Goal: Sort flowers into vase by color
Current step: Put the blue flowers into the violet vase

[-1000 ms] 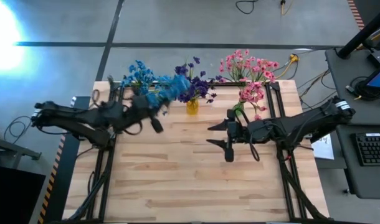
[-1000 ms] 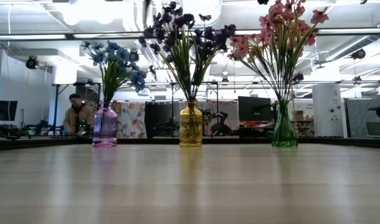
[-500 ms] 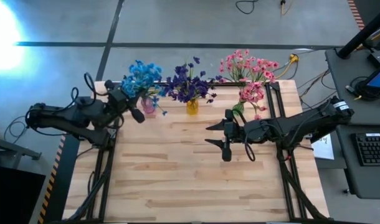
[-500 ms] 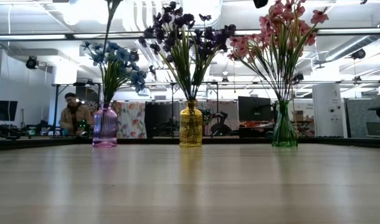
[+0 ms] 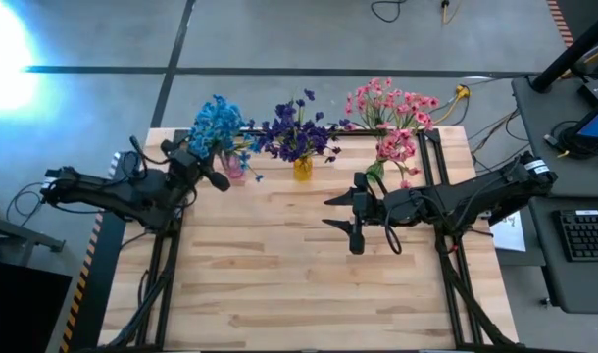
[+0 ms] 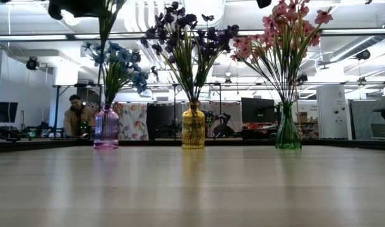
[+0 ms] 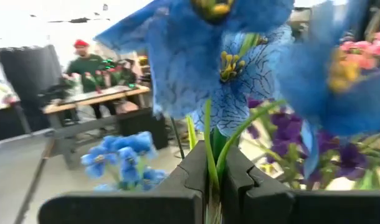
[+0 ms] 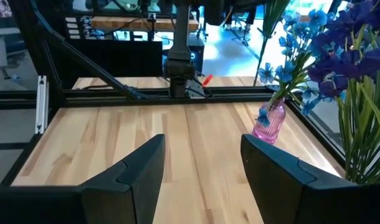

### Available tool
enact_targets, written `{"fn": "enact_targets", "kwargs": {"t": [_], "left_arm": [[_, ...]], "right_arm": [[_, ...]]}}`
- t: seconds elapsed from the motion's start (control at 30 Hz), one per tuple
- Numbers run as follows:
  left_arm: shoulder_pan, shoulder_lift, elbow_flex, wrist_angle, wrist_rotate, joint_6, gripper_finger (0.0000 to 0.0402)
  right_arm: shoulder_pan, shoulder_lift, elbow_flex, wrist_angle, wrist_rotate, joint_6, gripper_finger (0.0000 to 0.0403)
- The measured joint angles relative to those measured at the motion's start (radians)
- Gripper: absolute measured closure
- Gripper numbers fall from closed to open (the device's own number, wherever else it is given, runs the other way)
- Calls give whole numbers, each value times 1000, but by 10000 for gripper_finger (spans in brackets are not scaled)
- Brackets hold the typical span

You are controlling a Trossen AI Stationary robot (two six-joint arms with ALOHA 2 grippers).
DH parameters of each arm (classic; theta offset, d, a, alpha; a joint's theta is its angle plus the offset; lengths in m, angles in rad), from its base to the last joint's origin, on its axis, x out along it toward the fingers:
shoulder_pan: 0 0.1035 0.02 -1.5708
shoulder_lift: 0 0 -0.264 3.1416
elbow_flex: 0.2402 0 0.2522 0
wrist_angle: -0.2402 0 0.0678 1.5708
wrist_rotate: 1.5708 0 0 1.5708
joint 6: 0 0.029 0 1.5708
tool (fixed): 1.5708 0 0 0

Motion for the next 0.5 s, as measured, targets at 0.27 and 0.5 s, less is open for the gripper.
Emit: {"fn": "enact_targets", "kwargs": {"t": [0.27, 0.5], "left_arm": [[31, -3, -169, 476, 14, 233, 400], [88, -6, -299, 764, 103, 313, 400]], "right_arm": [[0, 0, 0, 0, 0, 0, 199], [0, 0, 0, 1, 0, 0, 199]]}}
